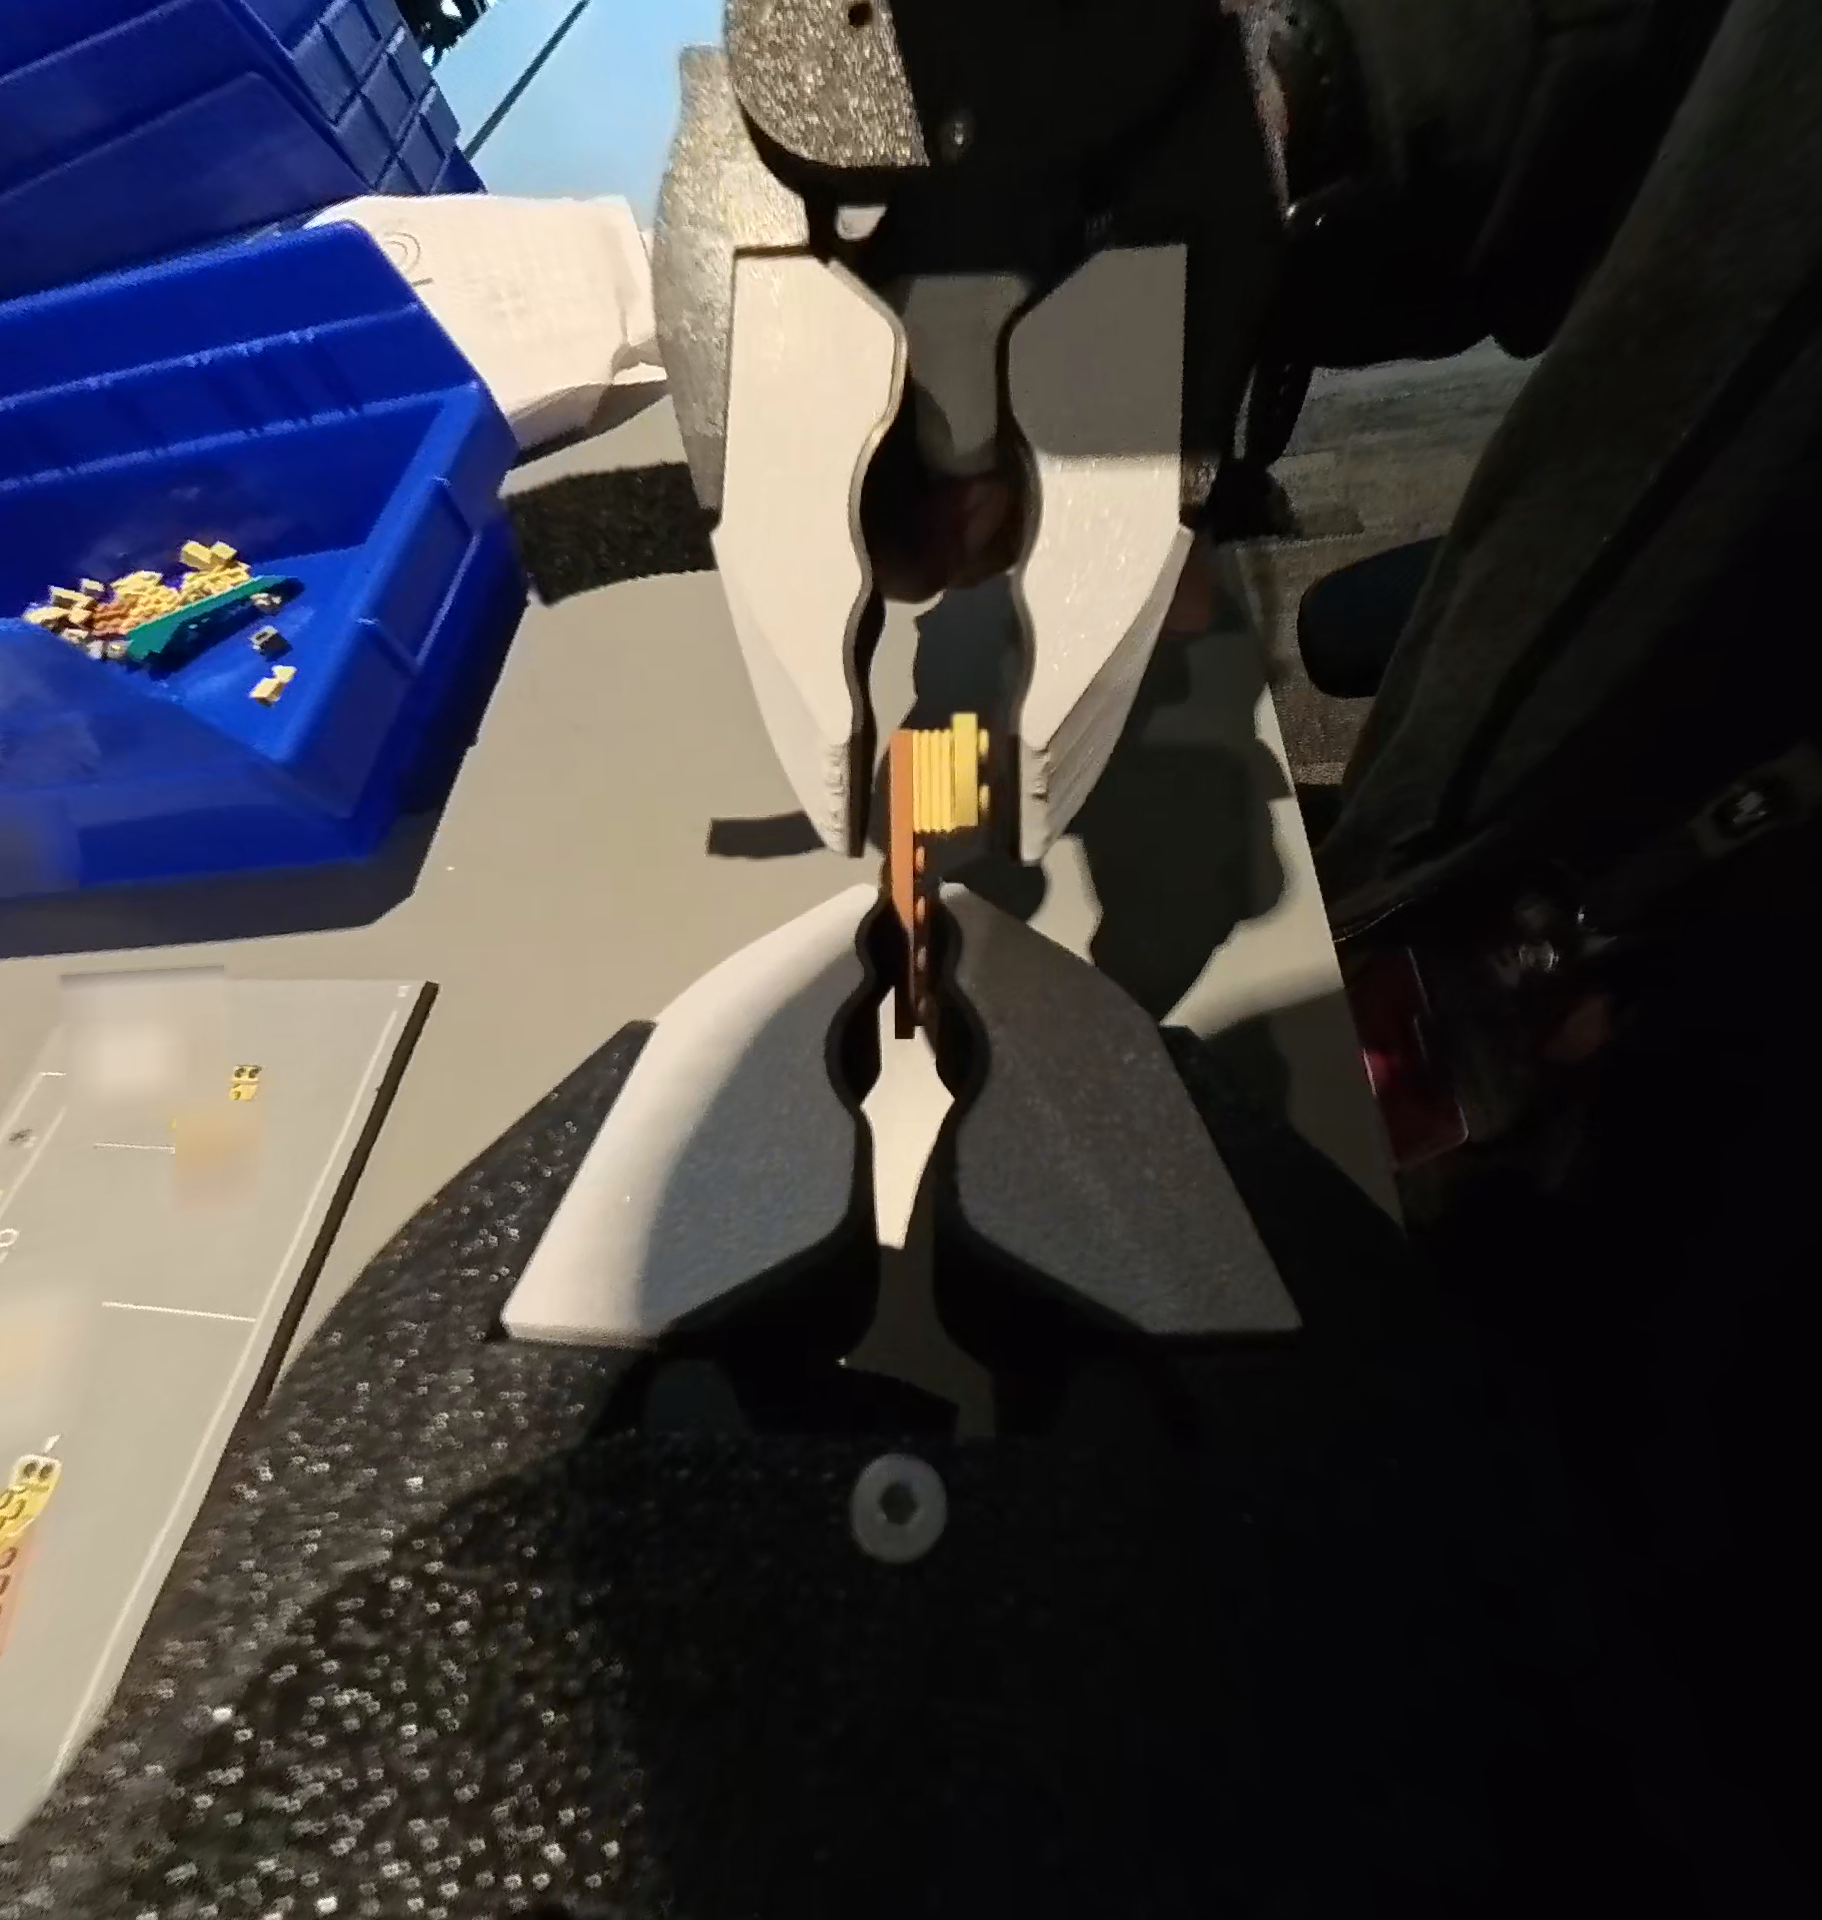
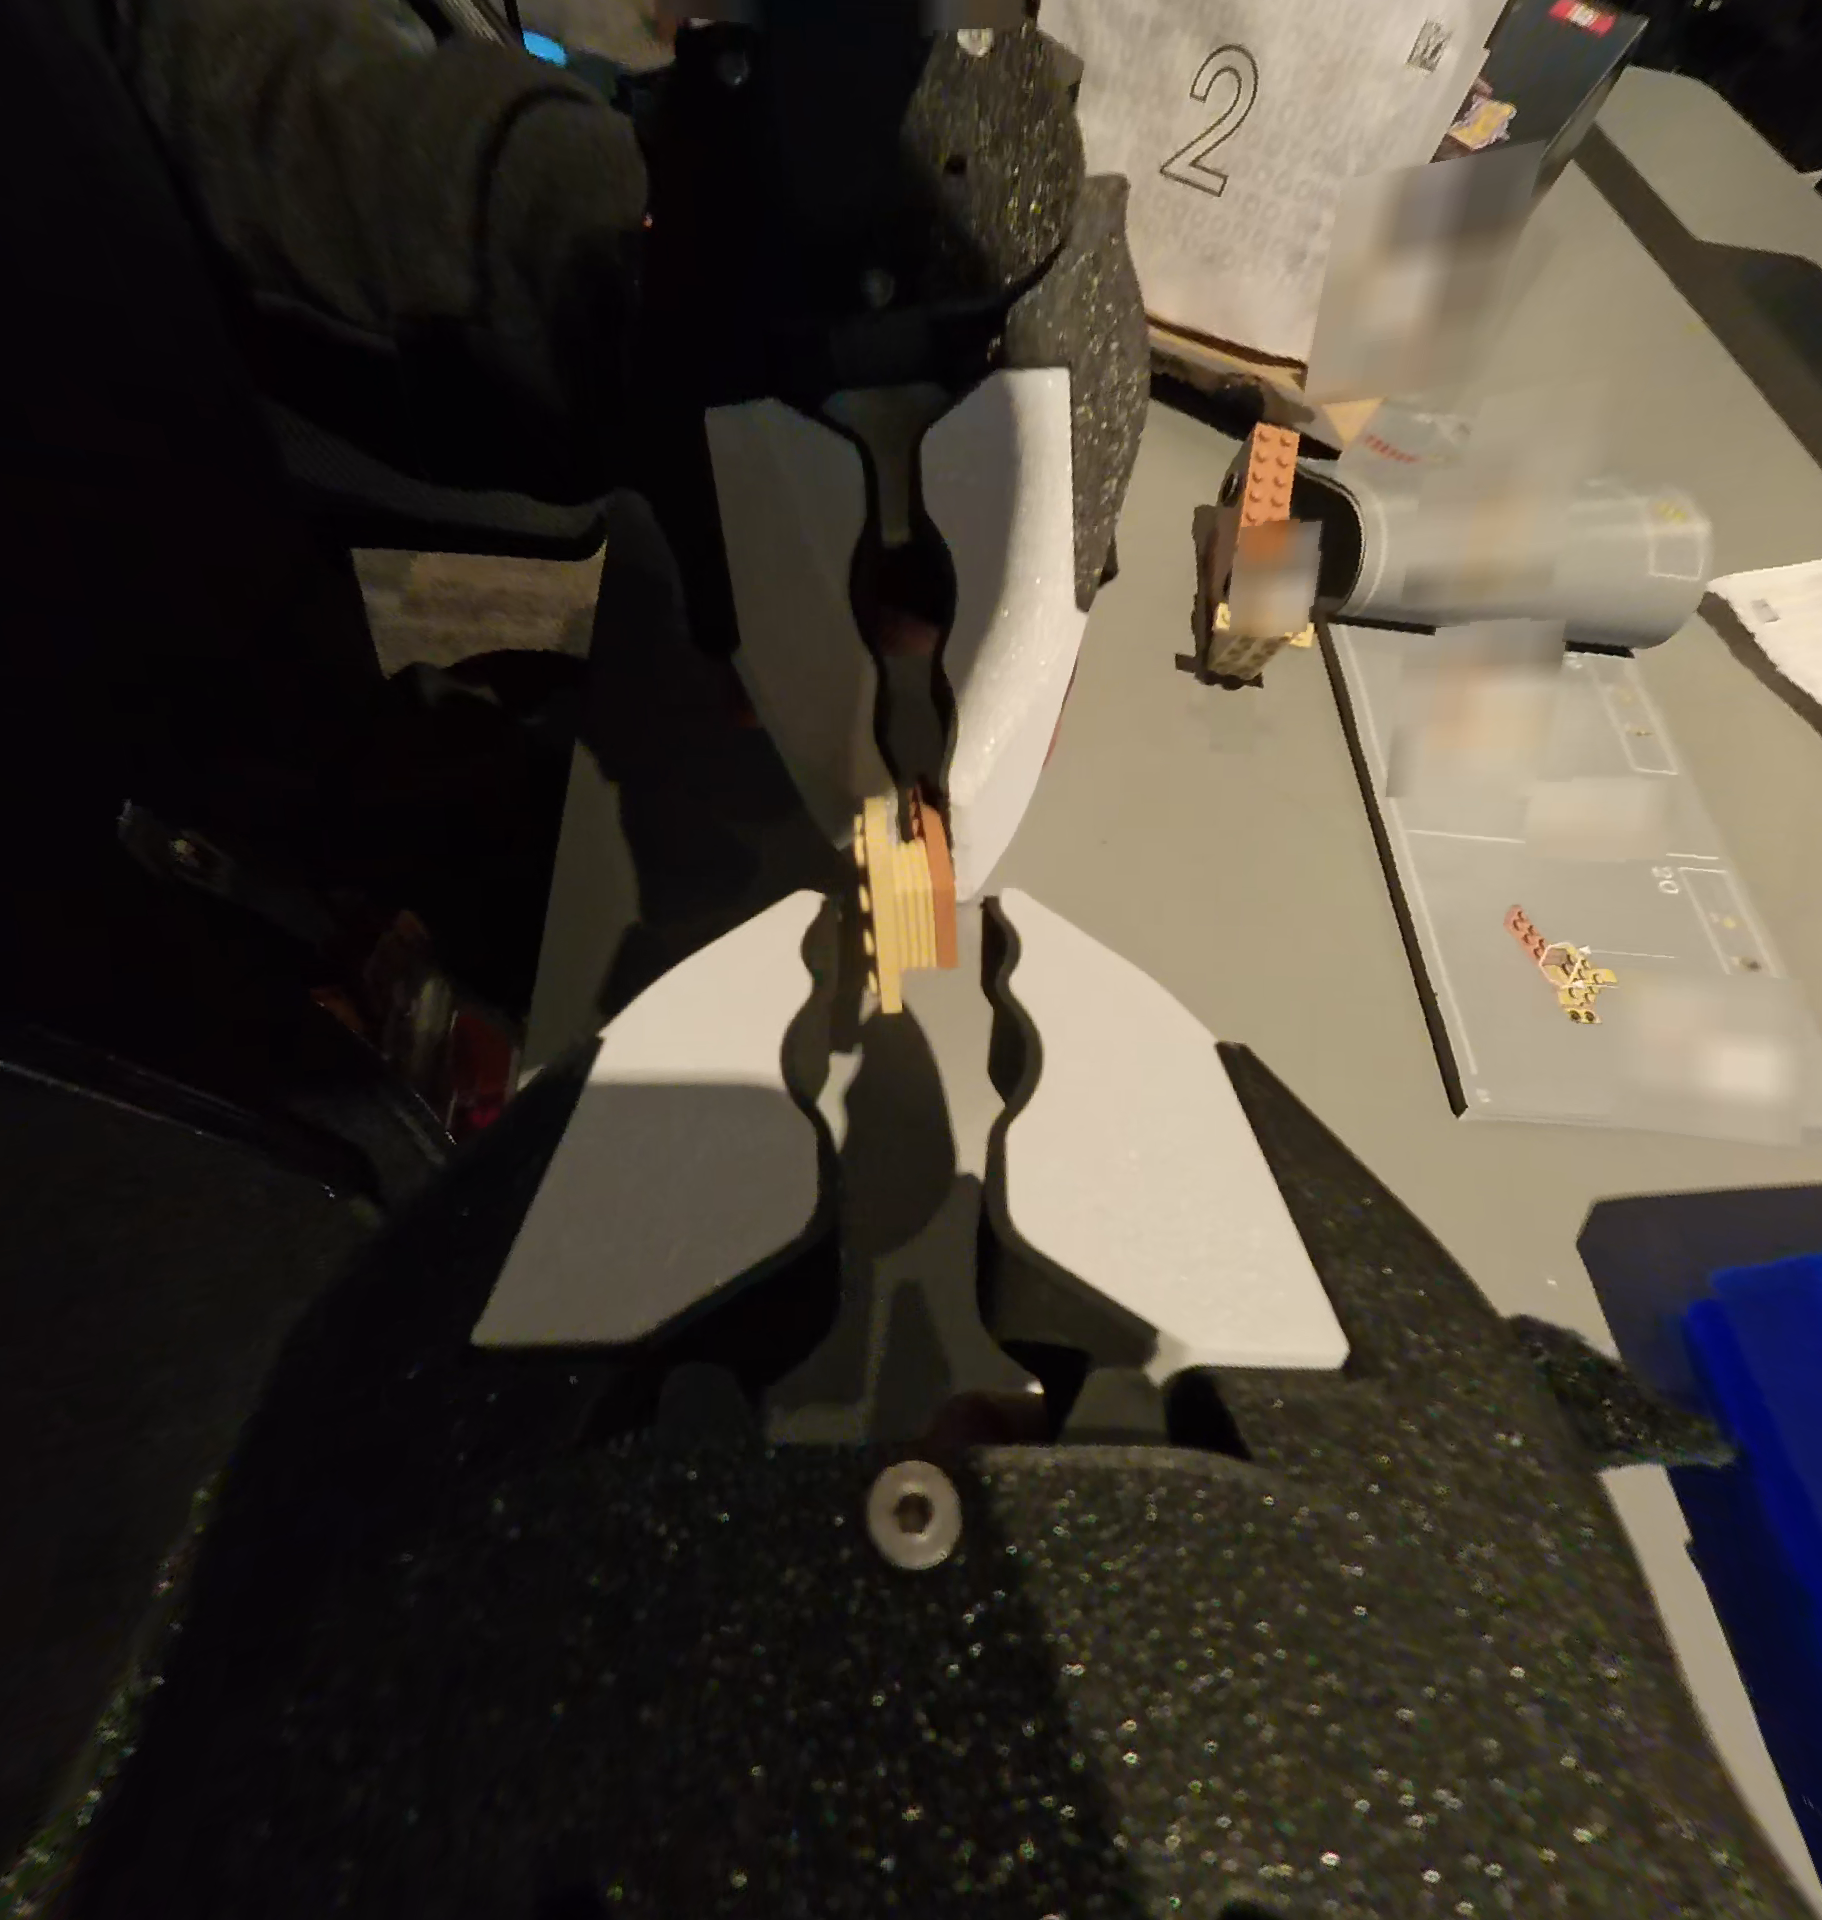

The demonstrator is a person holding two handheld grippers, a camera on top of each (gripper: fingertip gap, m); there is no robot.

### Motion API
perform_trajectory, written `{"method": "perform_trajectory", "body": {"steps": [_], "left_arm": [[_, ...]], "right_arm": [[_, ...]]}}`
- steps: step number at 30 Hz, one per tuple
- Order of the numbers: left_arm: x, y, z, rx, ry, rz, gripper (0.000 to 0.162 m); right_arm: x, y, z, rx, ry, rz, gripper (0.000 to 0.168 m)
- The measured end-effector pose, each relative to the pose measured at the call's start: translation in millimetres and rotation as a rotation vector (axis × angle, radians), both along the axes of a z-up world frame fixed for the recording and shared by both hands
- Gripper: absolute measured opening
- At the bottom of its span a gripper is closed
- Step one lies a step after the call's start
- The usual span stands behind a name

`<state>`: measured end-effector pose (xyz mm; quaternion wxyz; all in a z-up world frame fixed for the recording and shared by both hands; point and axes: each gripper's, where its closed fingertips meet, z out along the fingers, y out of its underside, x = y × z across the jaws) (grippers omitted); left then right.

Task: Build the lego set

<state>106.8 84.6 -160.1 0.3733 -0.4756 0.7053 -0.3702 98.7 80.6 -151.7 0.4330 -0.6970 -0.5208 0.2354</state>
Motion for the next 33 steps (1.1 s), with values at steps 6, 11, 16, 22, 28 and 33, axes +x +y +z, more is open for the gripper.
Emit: {"method": "perform_trajectory", "body": {"steps": [6,11,16,22,28,33], "left_arm": [[-2,0,-2,0.006,0.018,0.0,0.005],[-3,-4,-5,0.006,0.039,-0.018,0.005],[-4,-7,-12,0.002,0.069,-0.035,0.005],[-6,-4,-14,-0.049,0.071,-0.02,0.005],[-13,6,-10,-0.201,0.077,0.046,0.004],[-28,33,-10,-0.465,0.109,0.199,0.004]], "right_arm": [[-1,-2,5,0.013,0.02,0.021,0.016],[-2,-6,2,-0.027,0.015,0.059,0.015],[-2,-7,-6,-0.121,0.013,0.075,0.015],[-6,-4,-7,-0.148,0.044,0.071,0.015],[-16,7,-3,-0.111,0.109,0.028,0.029],[-18,23,-7,0.025,0.077,-0.012,0.047]]}}
